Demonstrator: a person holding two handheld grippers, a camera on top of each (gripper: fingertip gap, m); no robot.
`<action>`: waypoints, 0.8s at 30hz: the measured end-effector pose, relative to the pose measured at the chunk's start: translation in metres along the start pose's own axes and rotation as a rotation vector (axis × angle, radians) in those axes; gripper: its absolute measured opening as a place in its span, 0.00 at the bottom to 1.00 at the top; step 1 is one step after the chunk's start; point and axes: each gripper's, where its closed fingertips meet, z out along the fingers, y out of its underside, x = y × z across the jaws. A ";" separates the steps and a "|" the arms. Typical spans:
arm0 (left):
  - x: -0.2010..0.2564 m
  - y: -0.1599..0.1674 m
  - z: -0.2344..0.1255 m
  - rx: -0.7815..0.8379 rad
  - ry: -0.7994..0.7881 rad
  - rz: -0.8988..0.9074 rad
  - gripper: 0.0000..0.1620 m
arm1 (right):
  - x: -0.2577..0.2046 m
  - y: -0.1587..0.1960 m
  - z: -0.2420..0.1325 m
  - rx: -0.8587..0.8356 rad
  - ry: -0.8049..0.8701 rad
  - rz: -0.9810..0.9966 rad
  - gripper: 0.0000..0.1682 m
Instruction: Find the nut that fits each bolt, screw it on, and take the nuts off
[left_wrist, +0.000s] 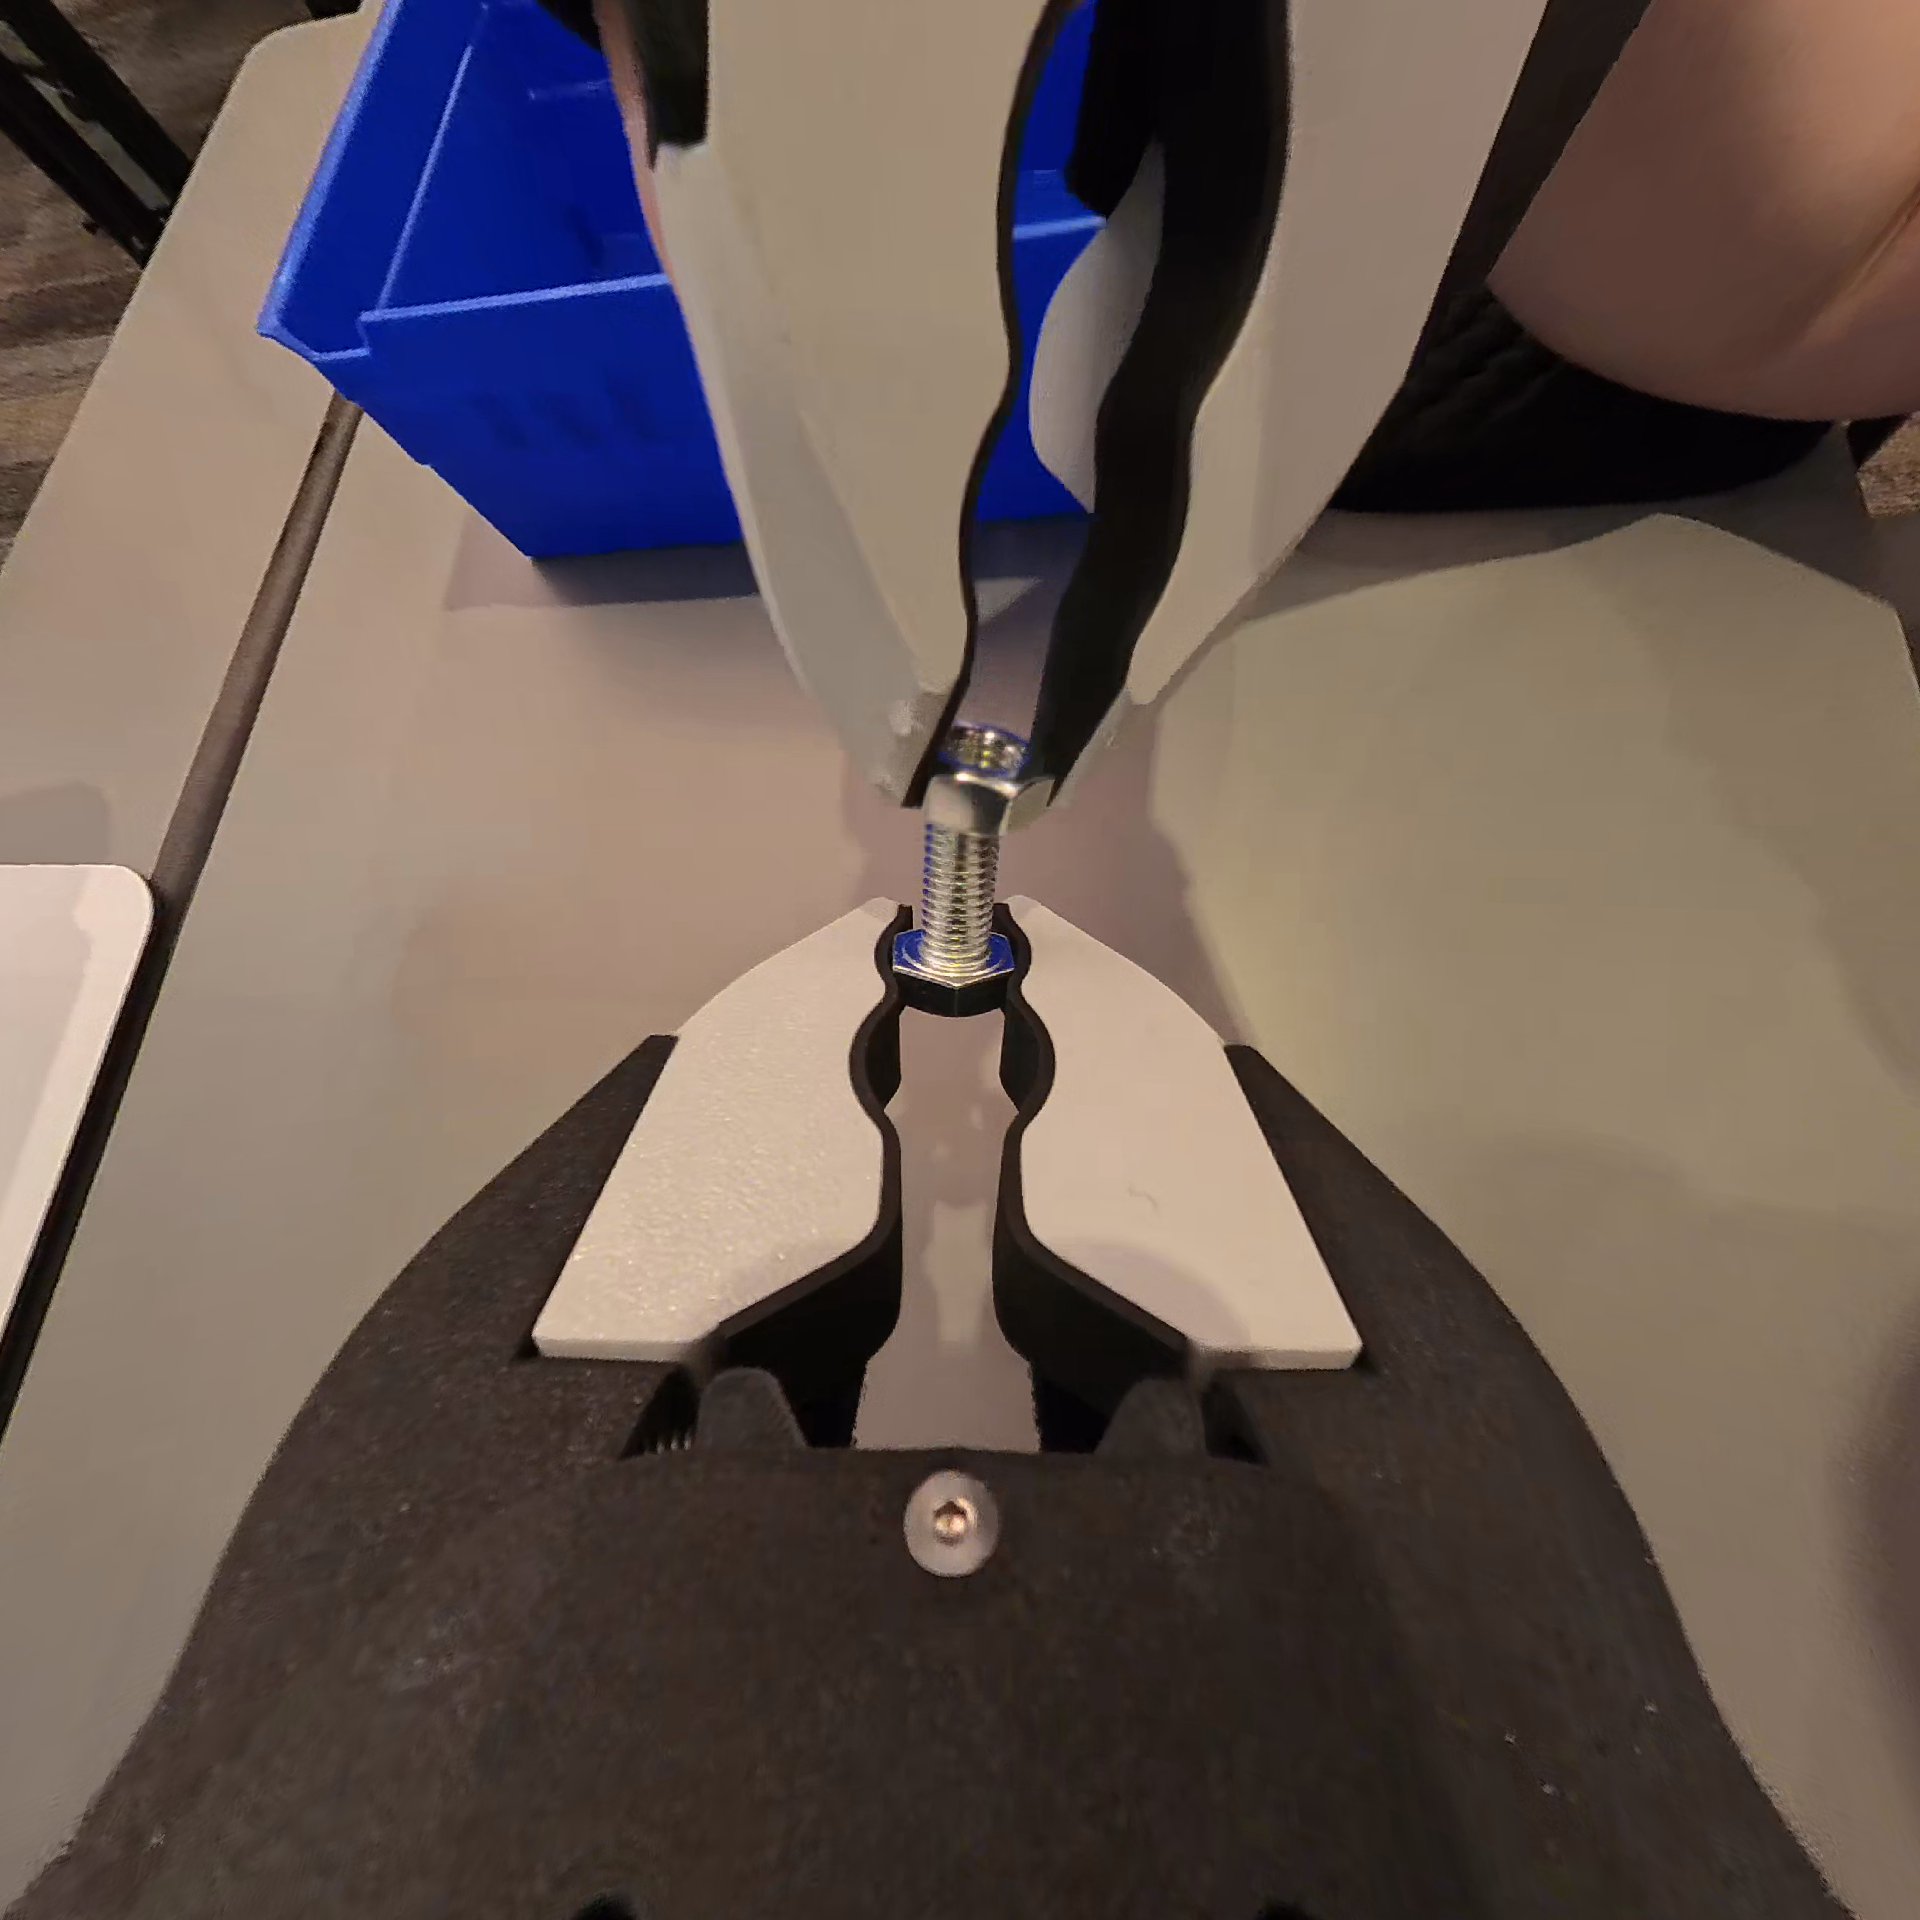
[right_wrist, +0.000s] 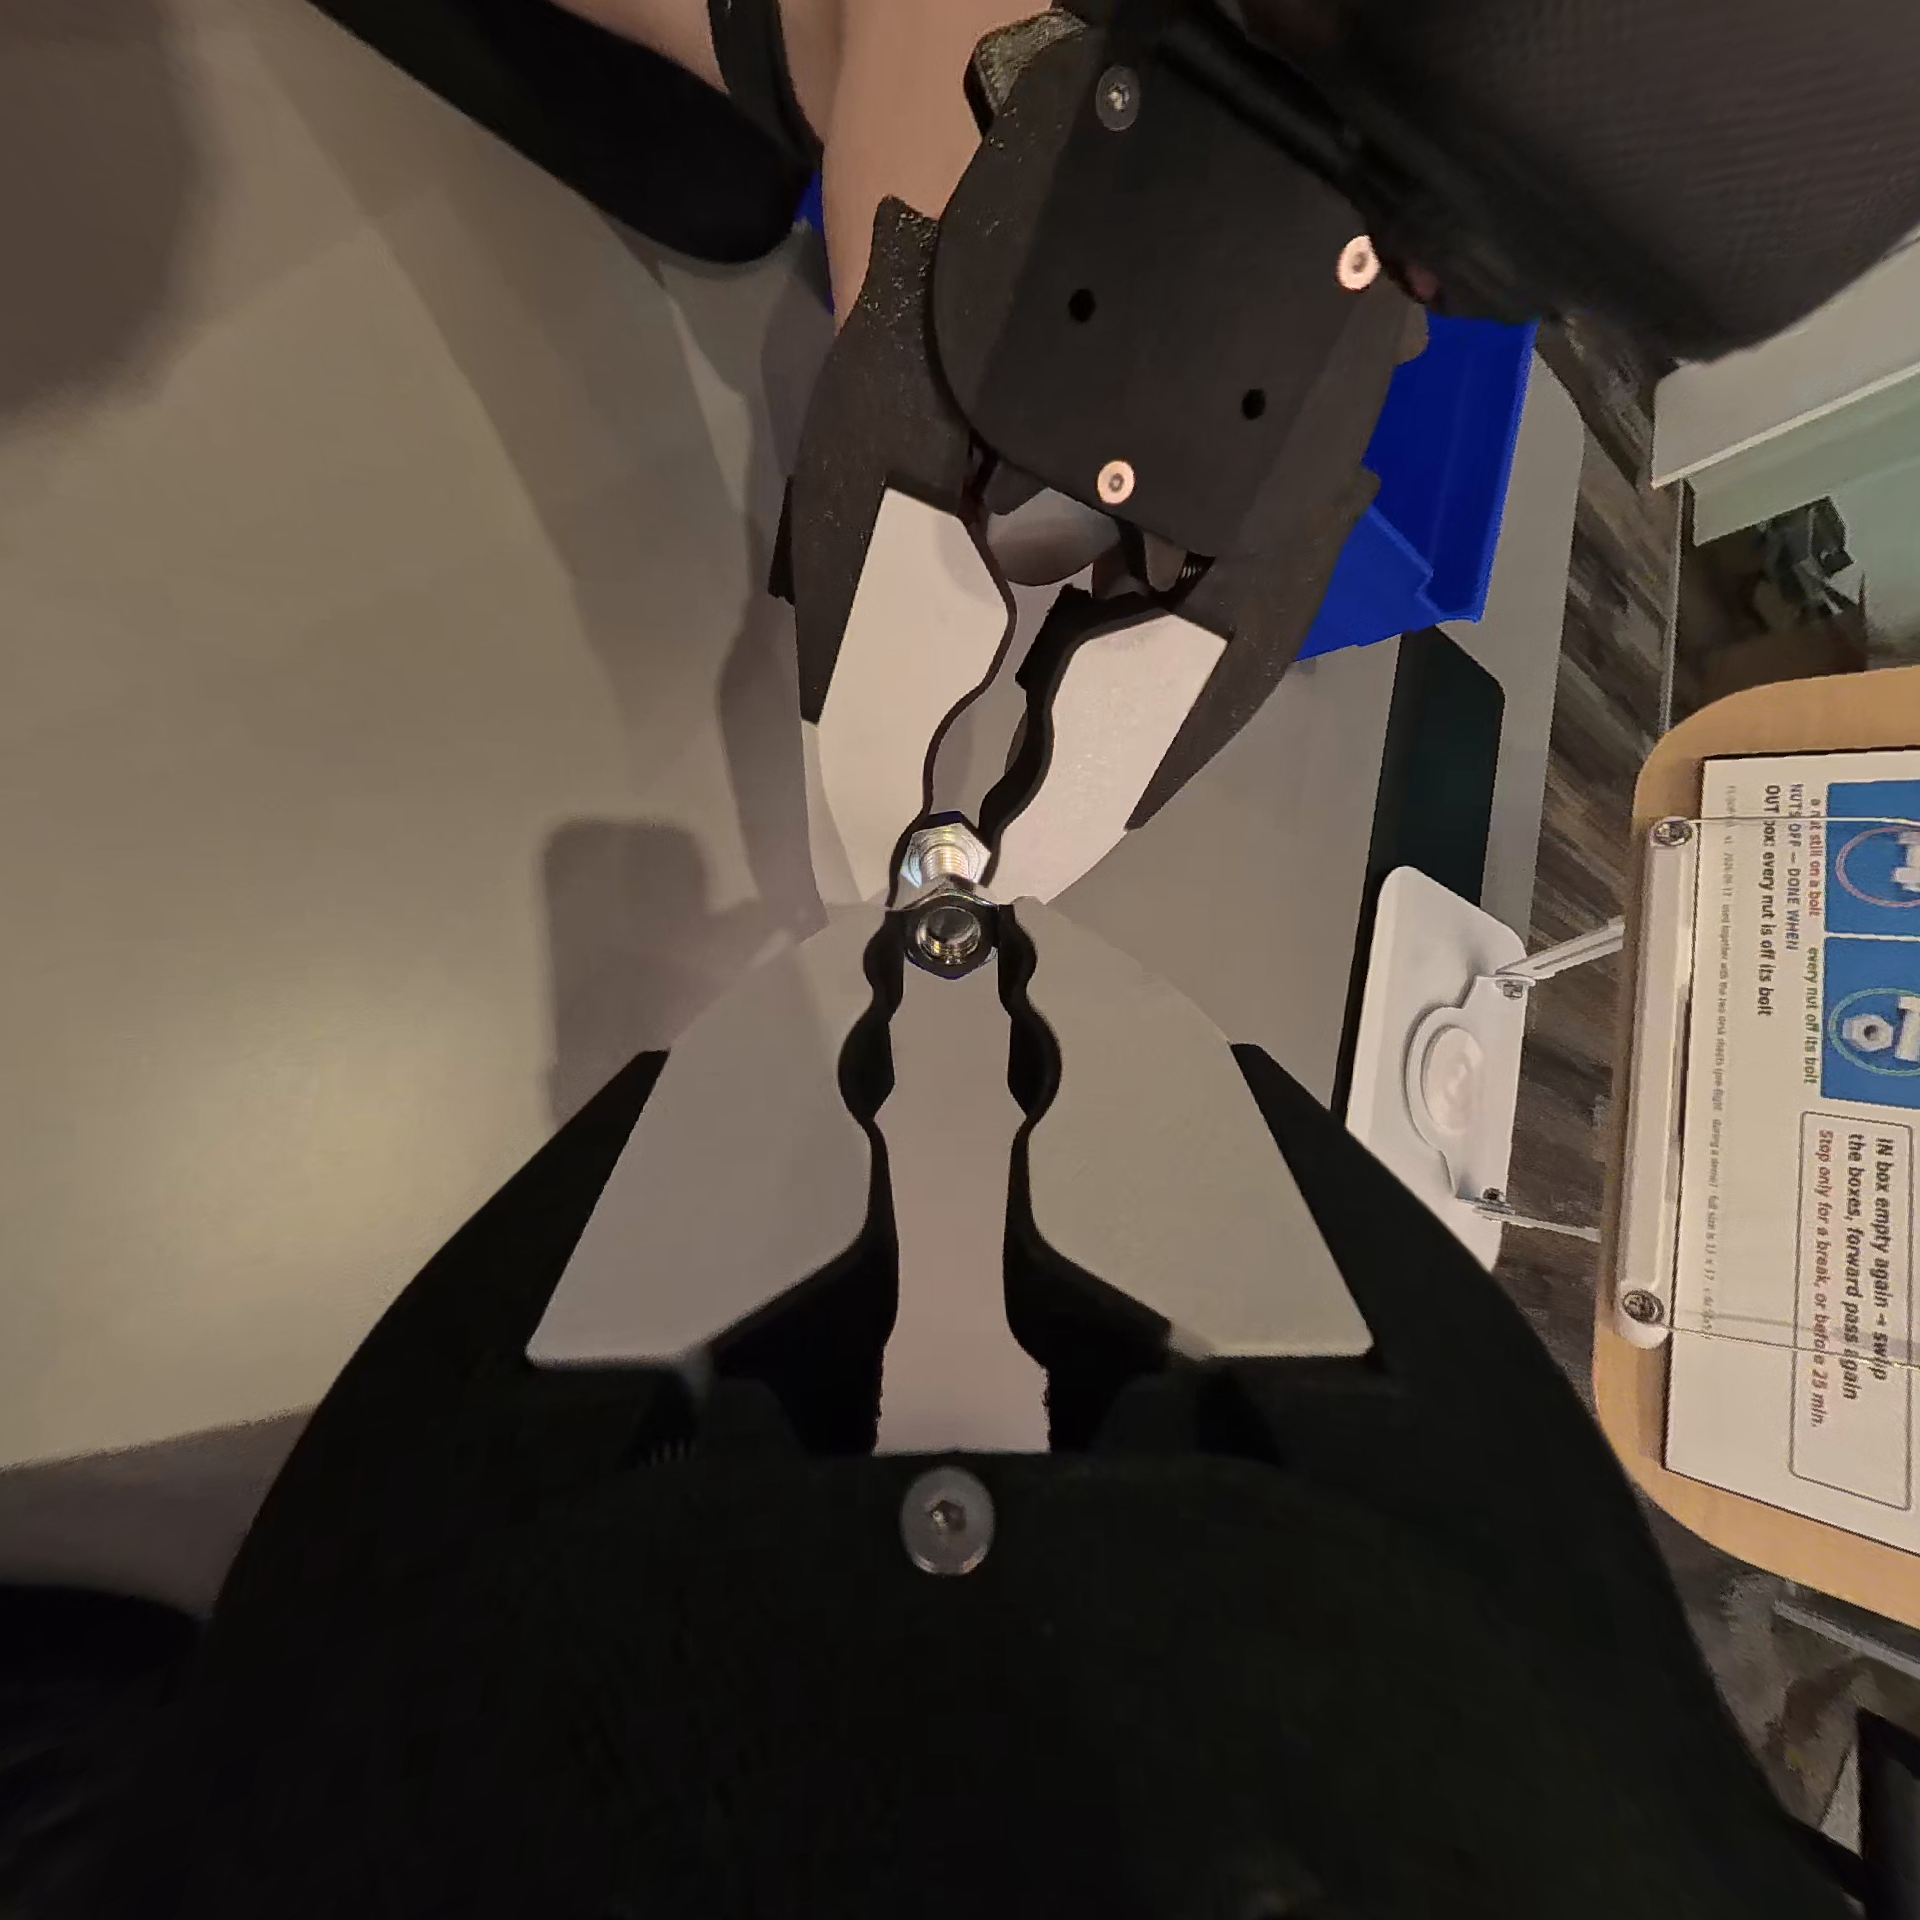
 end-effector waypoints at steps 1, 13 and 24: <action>0.001 0.001 0.000 -0.007 0.005 0.008 0.09 | -0.001 0.000 0.001 -0.009 -0.002 -0.011 0.11; 0.011 -0.003 -0.004 0.013 0.046 0.064 0.09 | -0.008 -0.008 -0.001 -0.052 0.000 -0.019 0.11; -0.020 0.000 -0.001 0.003 -0.140 -0.004 0.09 | 0.016 0.005 0.006 -0.010 -0.030 0.419 0.11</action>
